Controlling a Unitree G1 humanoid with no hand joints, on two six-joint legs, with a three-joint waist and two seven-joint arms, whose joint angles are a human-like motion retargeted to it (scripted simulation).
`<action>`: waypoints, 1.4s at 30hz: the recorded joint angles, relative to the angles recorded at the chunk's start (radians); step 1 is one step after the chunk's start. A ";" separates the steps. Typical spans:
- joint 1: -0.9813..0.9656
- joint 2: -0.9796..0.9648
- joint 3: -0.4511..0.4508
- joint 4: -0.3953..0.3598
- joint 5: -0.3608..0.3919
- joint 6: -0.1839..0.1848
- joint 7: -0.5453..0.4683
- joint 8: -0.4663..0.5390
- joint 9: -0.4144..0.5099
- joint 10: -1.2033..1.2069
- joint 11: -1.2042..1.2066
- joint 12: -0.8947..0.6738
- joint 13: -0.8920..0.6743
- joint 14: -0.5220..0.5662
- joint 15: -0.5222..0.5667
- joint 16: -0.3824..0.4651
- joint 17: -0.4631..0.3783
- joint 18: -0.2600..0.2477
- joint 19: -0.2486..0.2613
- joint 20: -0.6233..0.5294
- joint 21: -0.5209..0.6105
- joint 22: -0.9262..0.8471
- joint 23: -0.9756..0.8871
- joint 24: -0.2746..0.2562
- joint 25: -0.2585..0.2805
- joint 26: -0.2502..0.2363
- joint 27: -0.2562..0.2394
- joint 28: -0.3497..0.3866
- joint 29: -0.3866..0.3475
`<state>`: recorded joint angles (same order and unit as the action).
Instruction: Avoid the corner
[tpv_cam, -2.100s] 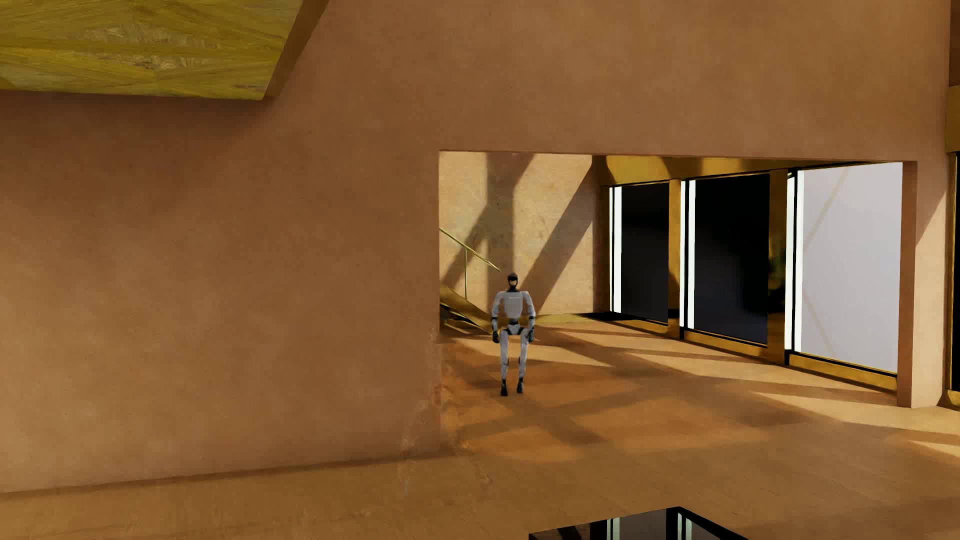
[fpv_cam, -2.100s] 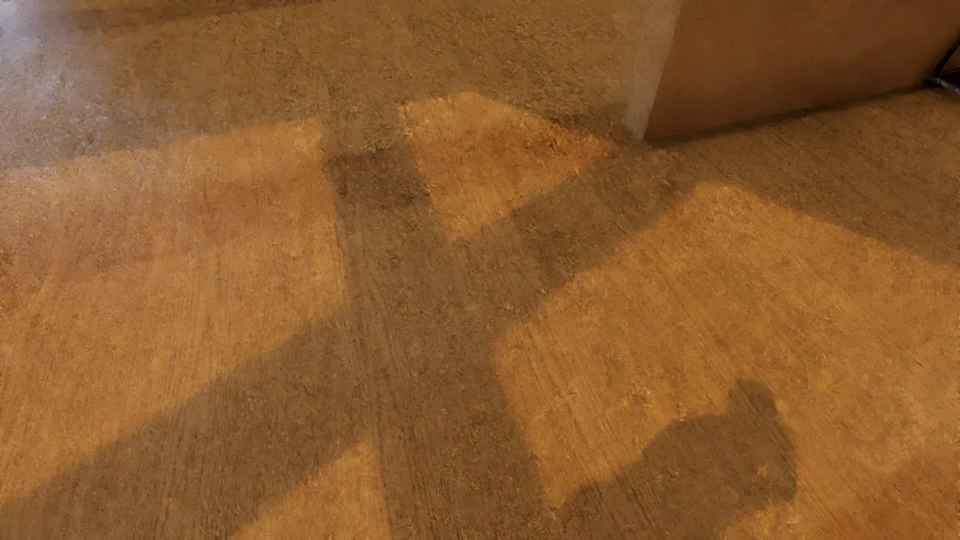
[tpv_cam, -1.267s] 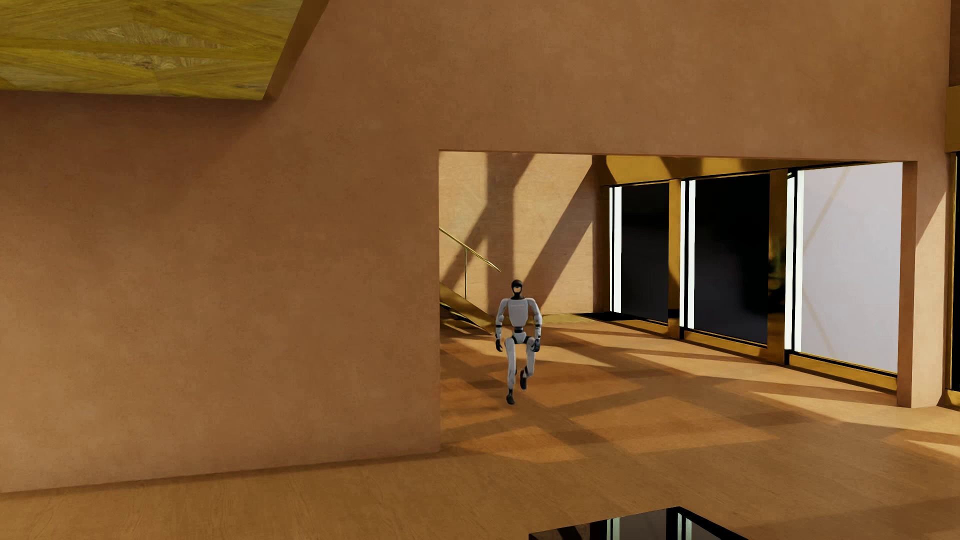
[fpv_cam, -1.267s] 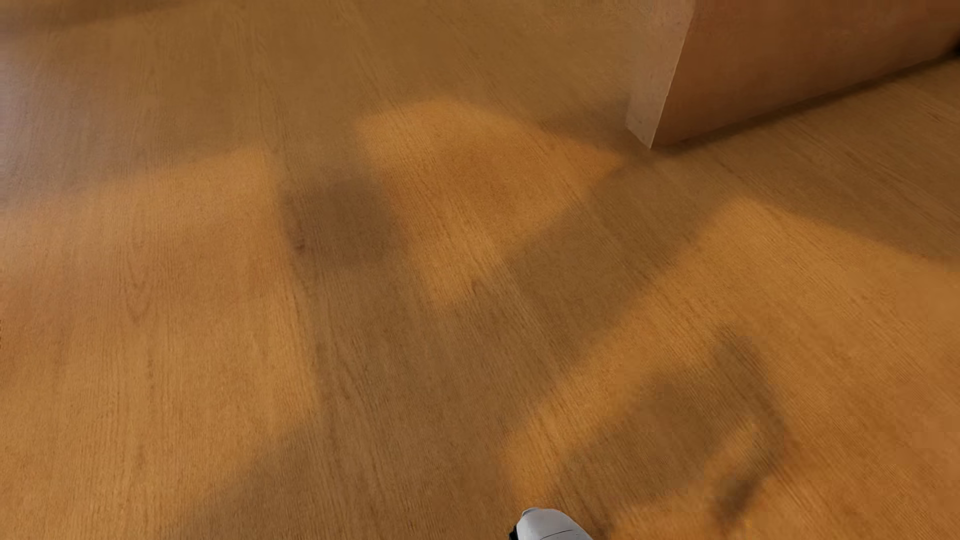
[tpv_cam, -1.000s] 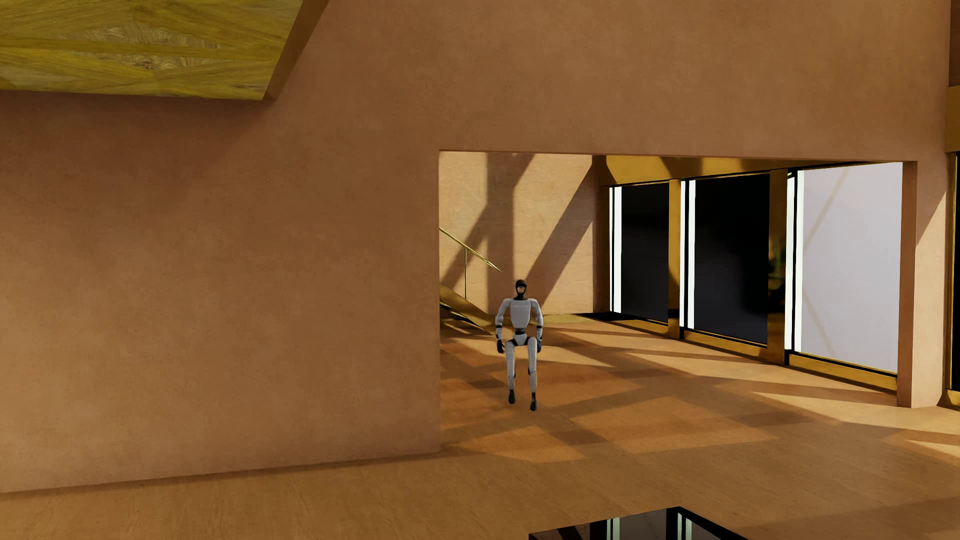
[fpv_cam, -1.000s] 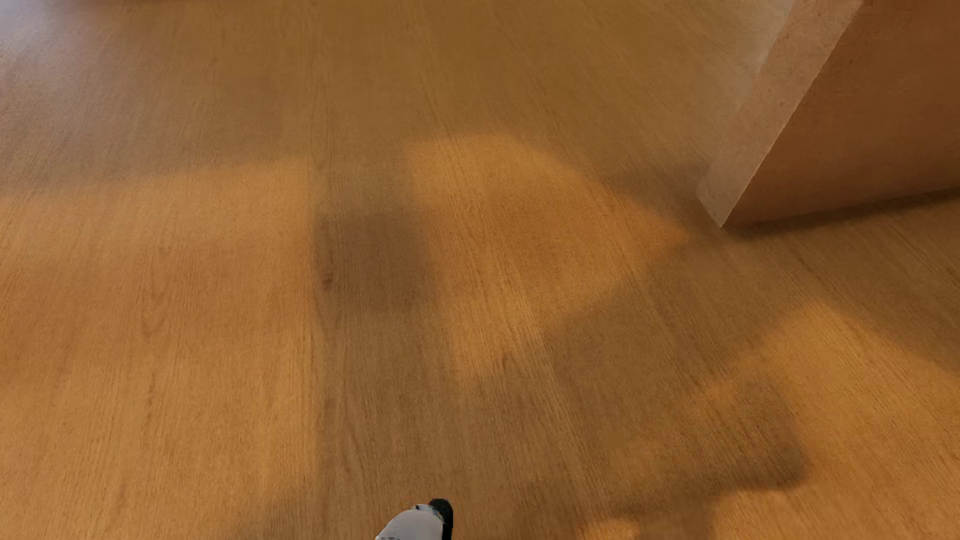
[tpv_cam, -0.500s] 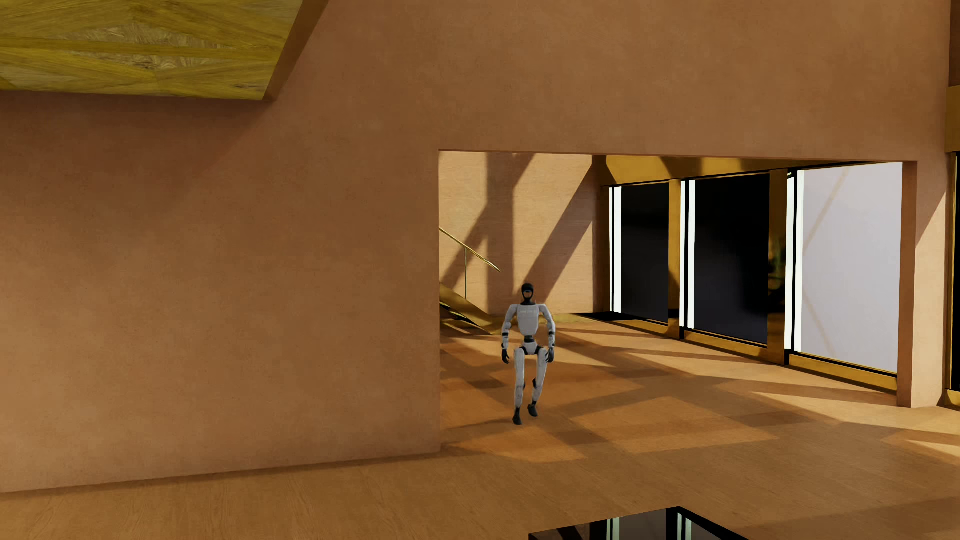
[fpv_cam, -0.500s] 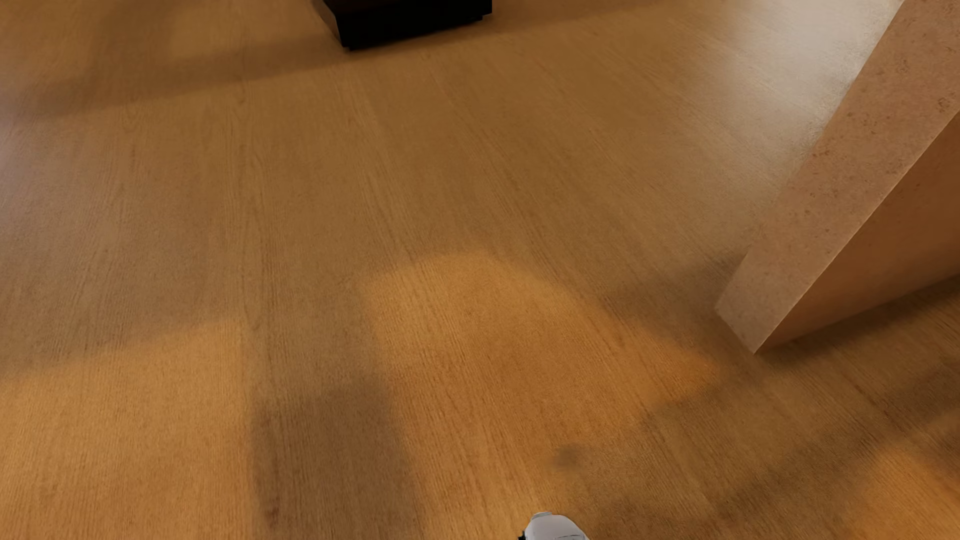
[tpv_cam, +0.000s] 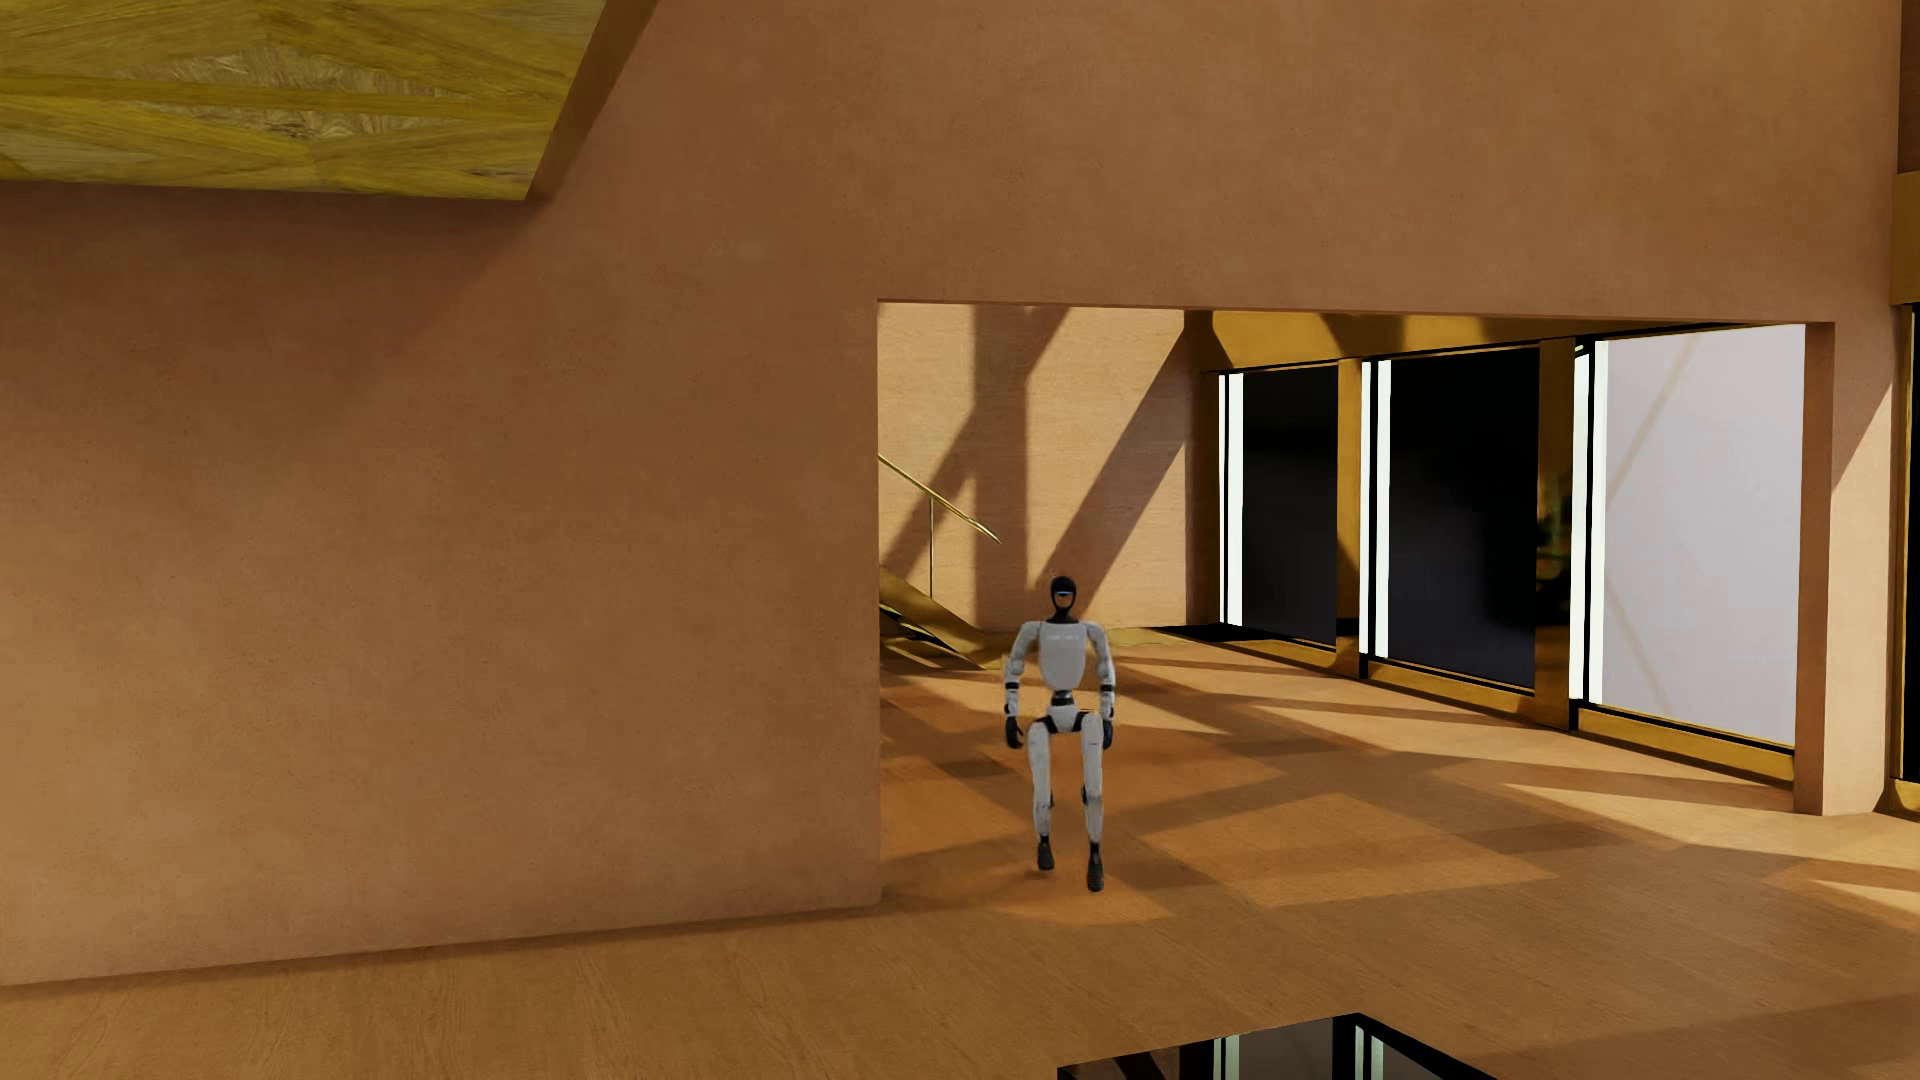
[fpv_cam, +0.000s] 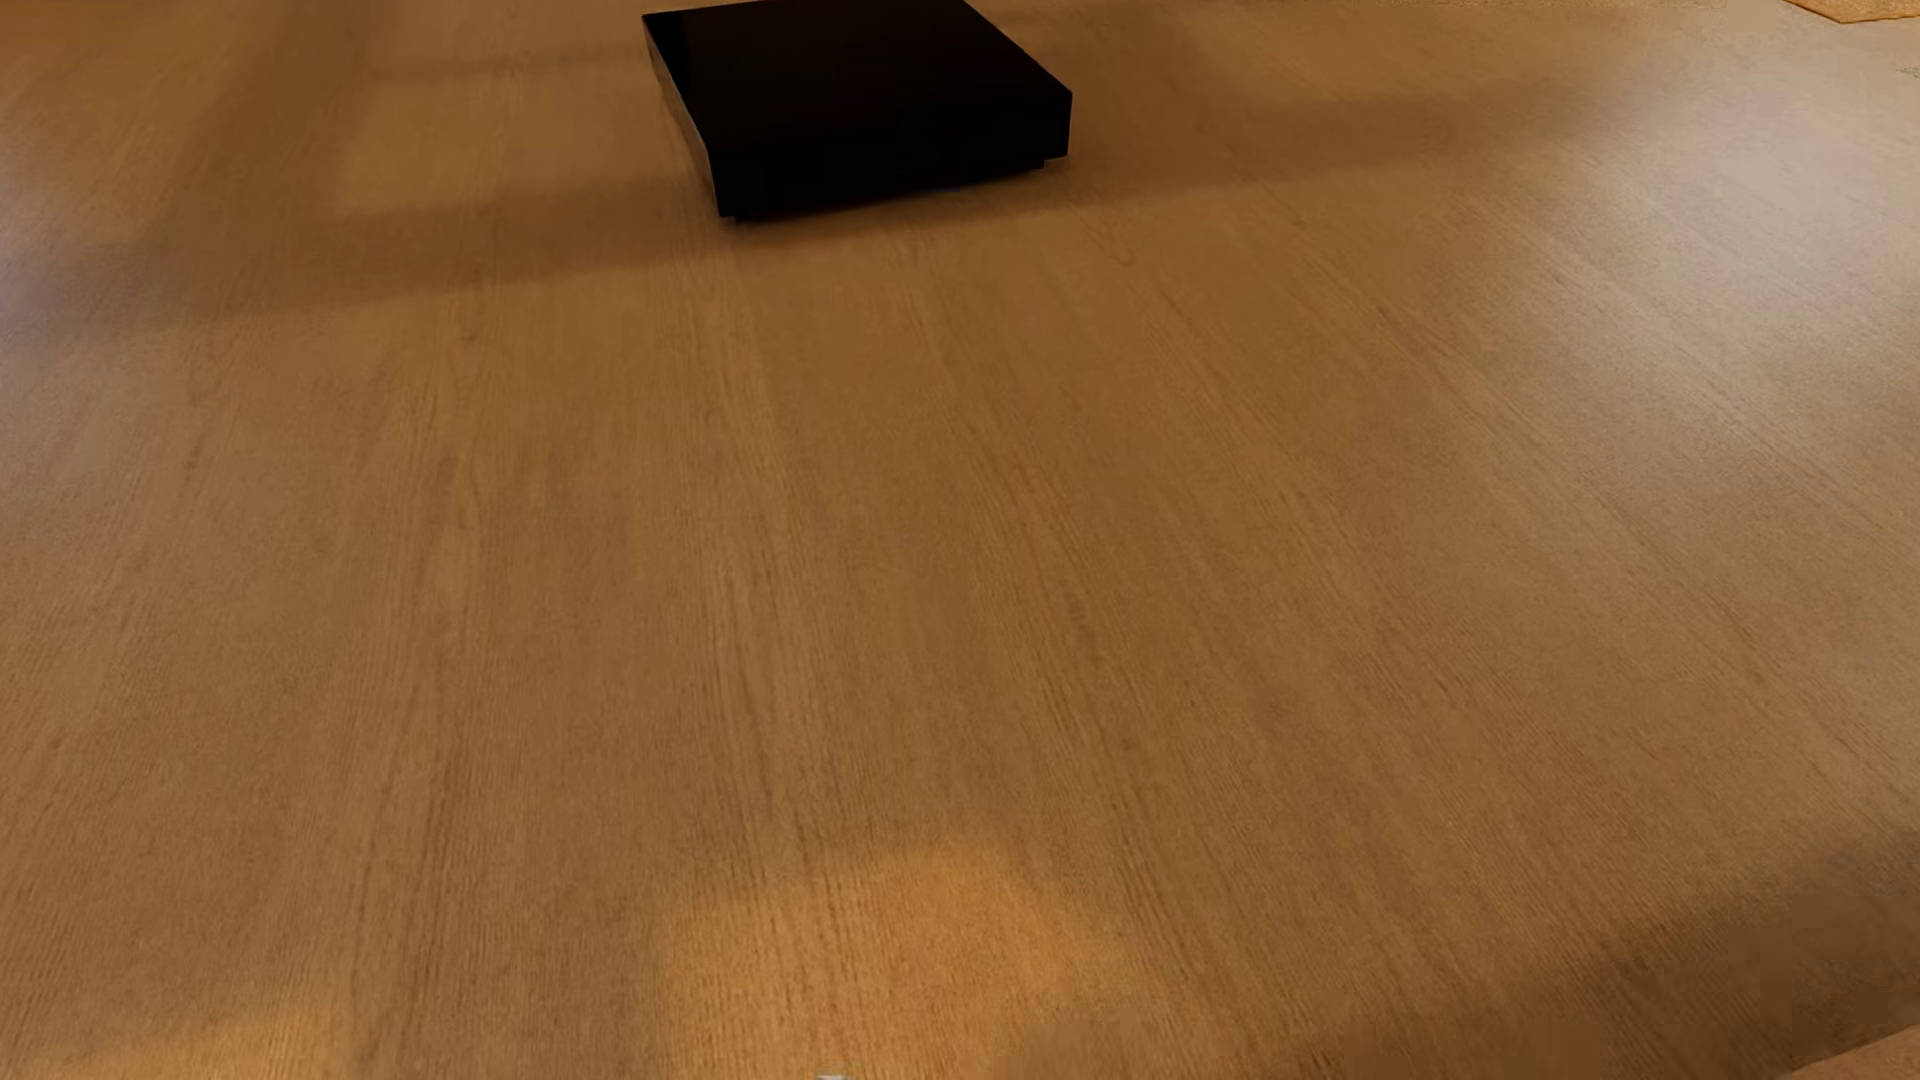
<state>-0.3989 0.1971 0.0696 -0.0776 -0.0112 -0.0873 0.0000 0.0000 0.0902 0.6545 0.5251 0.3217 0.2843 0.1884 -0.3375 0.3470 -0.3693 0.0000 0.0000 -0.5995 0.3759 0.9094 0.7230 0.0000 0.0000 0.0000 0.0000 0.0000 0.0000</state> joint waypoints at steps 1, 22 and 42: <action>-0.039 0.048 0.031 0.016 0.002 0.009 0.000 0.000 -0.009 -0.155 -0.015 0.007 -0.026 -0.206 -0.035 -0.001 -0.011 0.000 0.000 -0.004 -0.019 0.003 -0.026 0.000 0.000 0.000 0.000 0.000 0.000; 0.683 -0.746 -0.343 0.070 -0.006 -0.044 0.000 0.000 -0.029 0.267 0.367 -0.143 0.173 -0.146 0.070 0.043 -0.032 0.000 0.000 0.244 0.069 -0.155 0.377 0.000 0.000 0.000 0.000 0.000 0.000; 0.278 -0.411 -0.134 -0.108 -0.086 -0.076 0.000 0.000 0.014 -0.073 0.799 -0.111 0.049 -0.209 0.056 0.094 -0.012 0.000 0.000 0.077 0.104 -0.014 0.155 0.000 0.000 0.000 0.000 0.000 0.000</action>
<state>-0.1211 -0.2140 -0.0645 -0.1856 -0.0971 -0.1637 0.0000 0.0000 0.1045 0.5815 1.3238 0.2108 0.3330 -0.0209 -0.2813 0.4409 -0.3810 0.0000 0.0000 -0.5222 0.4796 0.8957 0.8777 0.0000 0.0000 0.0000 0.0000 0.0000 0.0000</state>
